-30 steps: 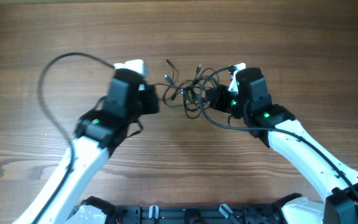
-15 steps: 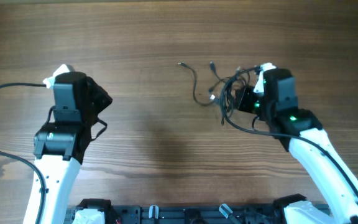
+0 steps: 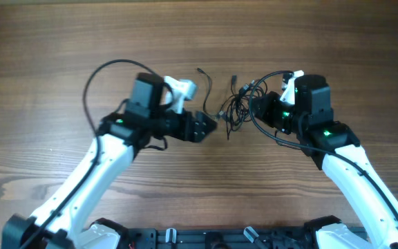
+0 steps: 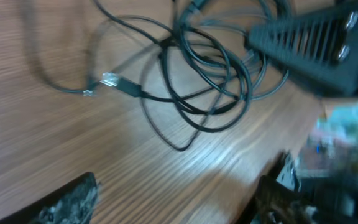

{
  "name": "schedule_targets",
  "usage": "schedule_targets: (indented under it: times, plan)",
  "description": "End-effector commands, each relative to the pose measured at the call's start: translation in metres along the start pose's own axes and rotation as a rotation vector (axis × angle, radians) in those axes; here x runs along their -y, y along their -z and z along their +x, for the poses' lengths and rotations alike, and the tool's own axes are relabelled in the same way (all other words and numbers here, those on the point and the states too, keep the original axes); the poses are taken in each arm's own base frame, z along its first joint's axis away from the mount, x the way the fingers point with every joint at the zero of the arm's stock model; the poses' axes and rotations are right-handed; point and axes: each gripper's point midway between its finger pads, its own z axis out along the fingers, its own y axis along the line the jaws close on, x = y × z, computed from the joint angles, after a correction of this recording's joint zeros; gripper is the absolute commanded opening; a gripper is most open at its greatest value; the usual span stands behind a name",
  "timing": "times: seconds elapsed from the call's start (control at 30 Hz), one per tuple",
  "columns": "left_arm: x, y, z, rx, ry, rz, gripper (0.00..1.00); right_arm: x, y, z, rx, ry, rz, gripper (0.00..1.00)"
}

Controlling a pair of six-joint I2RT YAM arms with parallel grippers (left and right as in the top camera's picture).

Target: Untangle cables

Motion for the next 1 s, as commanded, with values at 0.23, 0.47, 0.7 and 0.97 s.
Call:
schedule_targets:
  times: [0.23,0.47,0.7,0.97]
  plan:
    - [0.012,-0.049,0.027,-0.058,-0.252,-0.239,0.73,-0.003,0.001,-0.001,-0.003,-0.048,-0.005,0.22]
    - [0.020,-0.071,0.042,-0.078,-0.217,-0.270,0.68,-0.003,0.001,-0.001,-0.003,-0.052,-0.004,0.14]
    - [0.019,-0.102,0.054,-0.090,-0.063,-0.267,0.68,-0.003,0.001,-0.001,-0.001,-0.067,-0.006,0.14]
    - [-0.008,-0.121,0.053,-0.021,0.165,-0.376,0.49,-0.002,0.001,-0.003,0.004,-0.079,-0.006,0.14]
